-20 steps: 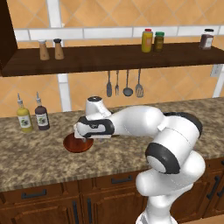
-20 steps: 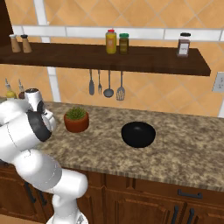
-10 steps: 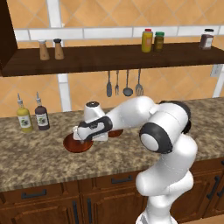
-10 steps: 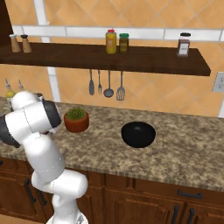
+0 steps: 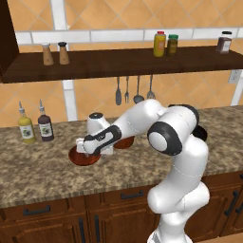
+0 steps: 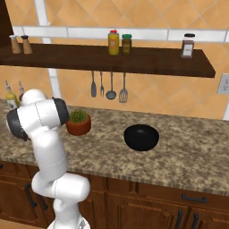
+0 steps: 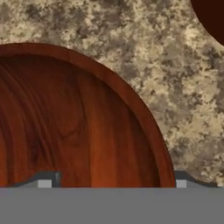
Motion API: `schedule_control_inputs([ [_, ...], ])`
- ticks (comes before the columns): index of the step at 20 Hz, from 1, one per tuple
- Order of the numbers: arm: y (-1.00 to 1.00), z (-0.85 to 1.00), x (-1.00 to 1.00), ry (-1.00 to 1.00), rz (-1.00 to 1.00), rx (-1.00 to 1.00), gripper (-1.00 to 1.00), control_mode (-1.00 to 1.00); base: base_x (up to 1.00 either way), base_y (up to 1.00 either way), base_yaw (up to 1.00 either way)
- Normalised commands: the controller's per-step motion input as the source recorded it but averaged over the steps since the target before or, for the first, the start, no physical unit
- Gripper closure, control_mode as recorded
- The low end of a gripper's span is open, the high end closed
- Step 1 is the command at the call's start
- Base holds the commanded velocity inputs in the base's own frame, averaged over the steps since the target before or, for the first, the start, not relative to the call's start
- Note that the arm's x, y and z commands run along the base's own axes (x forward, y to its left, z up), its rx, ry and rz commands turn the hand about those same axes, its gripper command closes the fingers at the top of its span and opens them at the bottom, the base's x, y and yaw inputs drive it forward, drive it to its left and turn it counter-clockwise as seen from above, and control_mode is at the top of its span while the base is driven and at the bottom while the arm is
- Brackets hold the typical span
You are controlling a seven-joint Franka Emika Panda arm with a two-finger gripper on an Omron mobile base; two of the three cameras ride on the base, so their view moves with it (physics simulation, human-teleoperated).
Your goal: Pick up the bowls on the counter and stack them on top of one another in the open cabinet. Place the smaller bowl on top of the larger bowl.
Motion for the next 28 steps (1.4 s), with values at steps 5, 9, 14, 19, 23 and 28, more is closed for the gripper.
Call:
schedule_control_inputs([
  [5,0.10,-0.05,0.07,-0.01,-0.05,-0.01,1.00,-1.00,0.00,0.00,0.00],
  [9,0.00,0.11,-0.01,-0.04,-0.04,0.00,1.00,-1.00,0.00,0.00,0.00],
  [14,-0.05,0.31,-0.53,-0.22,-0.19,0.14,1.00,-1.00,0.00,0.00,0.00],
  [19,-0.15,0.20,-0.66,-0.26,-0.34,0.31,1.00,-1.00,0.00,0.00,0.00],
  [23,-0.29,0.80,-0.45,-0.21,-0.30,0.26,1.00,-1.00,0.00,0.00,0.00],
  [28,-0.69,0.96,-0.41,0.03,-0.05,0.05,1.00,-1.00,0.00,0.00,0.00],
])
